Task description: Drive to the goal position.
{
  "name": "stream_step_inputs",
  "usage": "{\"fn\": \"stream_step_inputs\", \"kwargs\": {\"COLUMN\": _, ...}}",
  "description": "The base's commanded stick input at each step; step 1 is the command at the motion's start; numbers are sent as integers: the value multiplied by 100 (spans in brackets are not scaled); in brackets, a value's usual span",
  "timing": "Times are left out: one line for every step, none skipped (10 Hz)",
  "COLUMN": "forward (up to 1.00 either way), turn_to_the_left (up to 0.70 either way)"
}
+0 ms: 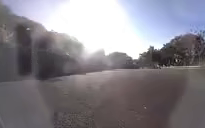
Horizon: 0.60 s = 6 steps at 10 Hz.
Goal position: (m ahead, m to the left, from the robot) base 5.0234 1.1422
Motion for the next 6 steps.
{"fn": "stream_step_inputs", "kwargs": {"forward": 50, "turn_to_the_left": 0}}
{"fn": "stream_step_inputs", "kwargs": {"forward": 50, "turn_to_the_left": 0}}
{"fn": "stream_step_inputs", "kwargs": {"forward": 50, "turn_to_the_left": 0}}
{"fn": "stream_step_inputs", "kwargs": {"forward": 50, "turn_to_the_left": 0}}
{"fn": "stream_step_inputs", "kwargs": {"forward": 50, "turn_to_the_left": 0}}
{"fn": "stream_step_inputs", "kwargs": {"forward": 50, "turn_to_the_left": 0}}
